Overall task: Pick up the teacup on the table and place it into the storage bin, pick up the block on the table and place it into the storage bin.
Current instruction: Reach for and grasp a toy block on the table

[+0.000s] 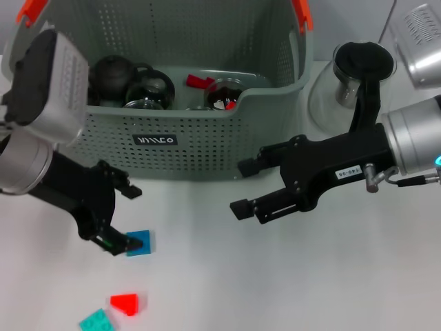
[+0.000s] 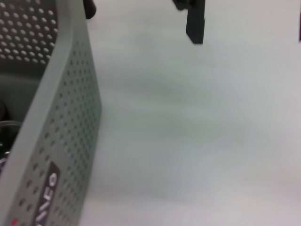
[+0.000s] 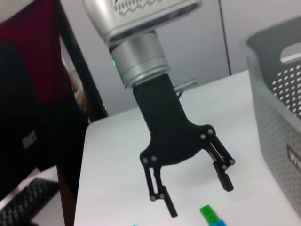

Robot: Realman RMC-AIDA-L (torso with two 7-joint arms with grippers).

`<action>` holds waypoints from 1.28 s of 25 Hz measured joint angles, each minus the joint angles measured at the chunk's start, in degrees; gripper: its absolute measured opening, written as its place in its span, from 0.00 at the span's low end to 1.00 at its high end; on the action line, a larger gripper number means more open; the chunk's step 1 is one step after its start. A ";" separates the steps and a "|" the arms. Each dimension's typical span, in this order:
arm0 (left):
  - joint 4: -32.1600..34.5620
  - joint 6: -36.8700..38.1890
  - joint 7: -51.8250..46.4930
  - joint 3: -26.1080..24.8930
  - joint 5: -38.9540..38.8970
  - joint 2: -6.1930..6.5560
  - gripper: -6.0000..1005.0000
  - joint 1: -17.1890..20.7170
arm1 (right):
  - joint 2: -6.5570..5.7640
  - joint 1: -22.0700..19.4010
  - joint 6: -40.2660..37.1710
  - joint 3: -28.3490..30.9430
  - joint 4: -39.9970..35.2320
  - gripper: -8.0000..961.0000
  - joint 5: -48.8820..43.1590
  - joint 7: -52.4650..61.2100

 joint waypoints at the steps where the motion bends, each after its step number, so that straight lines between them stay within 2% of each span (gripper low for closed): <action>1: -0.07 -0.40 -0.49 0.47 0.45 0.10 0.87 -0.34 | 0.05 0.00 -0.19 0.37 0.23 0.89 0.17 0.00; 4: 0.44 -1.73 -2.48 1.98 2.84 0.28 0.87 -1.88 | 0.10 -0.02 -0.50 0.83 1.26 0.89 1.09 0.00; 8: 1.16 -3.82 -5.45 5.64 5.41 -0.09 0.87 -2.32 | 0.08 -0.04 -0.57 0.87 1.52 0.89 1.37 0.00; 17: 2.02 -7.32 -12.06 14.45 5.90 -0.47 0.87 -0.87 | -0.22 0.01 -0.89 0.90 1.52 0.89 1.37 -0.49; 23: 3.69 -10.42 -14.08 18.53 5.80 -0.58 0.87 -0.55 | -0.57 -0.10 -1.59 0.90 1.52 0.89 1.12 -0.42; 28: 4.82 -13.04 -15.23 22.19 5.93 -0.56 0.87 0.15 | -1.45 -0.44 -2.89 0.75 1.52 0.89 0.57 -0.50; 32: 5.14 -14.32 -15.72 23.31 6.32 -0.45 0.87 0.37 | -1.46 -0.40 -3.44 0.83 1.44 0.89 -2.49 -0.94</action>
